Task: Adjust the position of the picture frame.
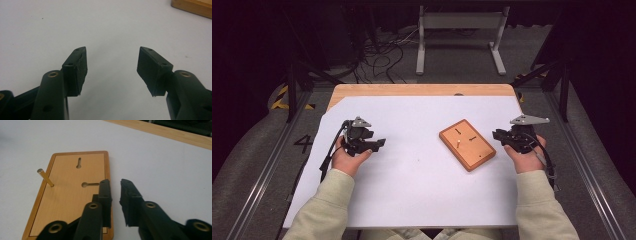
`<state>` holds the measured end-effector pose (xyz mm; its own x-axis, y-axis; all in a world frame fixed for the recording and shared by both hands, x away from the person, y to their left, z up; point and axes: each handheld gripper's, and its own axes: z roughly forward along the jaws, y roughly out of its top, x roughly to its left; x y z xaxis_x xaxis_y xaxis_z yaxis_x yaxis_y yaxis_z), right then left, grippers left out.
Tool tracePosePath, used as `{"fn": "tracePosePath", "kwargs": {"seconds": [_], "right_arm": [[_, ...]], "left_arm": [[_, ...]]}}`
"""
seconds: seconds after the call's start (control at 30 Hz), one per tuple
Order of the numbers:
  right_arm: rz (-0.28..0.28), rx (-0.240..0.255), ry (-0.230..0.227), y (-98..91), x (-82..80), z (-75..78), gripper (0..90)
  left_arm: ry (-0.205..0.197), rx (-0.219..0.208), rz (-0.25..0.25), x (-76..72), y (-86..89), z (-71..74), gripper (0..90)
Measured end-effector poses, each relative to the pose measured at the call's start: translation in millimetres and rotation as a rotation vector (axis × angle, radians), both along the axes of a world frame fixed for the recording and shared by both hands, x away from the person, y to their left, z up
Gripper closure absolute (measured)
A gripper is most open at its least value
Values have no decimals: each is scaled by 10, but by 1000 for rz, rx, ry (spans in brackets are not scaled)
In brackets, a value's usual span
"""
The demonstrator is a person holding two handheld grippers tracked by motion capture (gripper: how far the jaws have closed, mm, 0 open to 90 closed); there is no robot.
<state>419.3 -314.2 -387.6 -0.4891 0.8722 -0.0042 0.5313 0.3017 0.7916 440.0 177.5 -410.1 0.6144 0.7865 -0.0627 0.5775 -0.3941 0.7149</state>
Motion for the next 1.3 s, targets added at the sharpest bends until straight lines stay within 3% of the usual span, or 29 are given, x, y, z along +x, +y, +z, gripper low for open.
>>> {"fn": "tracePosePath", "kwargs": {"seconds": [0.23, 0.43, 0.47, 0.77, 0.9, 1.1, 1.3], "right_arm": [[3, -37, 28, 63, 174, -30, 890], [-8, -60, 82, 83, 403, -125, 900], [-9, -68, 120, 100, 466, -177, 900], [-28, -108, 199, 183, 667, -390, 900], [-19, -116, 217, 229, 727, -477, 900], [-15, -120, 211, 246, 741, -493, 900], [6, -172, 190, 292, 739, -490, 900]], "left_arm": [[-3, -2, 7, -40, 7, 23, 413], [-2, 1, -1, -22, 10, 7, 408], [2, 0, 1, -21, 7, 2, 408], [13, 9, -7, -6, -15, -25, 406], [23, 10, -9, -5, -20, -43, 404], [31, 10, -11, -2, -29, -59, 402], [34, 17, -13, 0, -41, -65, 401]]}}
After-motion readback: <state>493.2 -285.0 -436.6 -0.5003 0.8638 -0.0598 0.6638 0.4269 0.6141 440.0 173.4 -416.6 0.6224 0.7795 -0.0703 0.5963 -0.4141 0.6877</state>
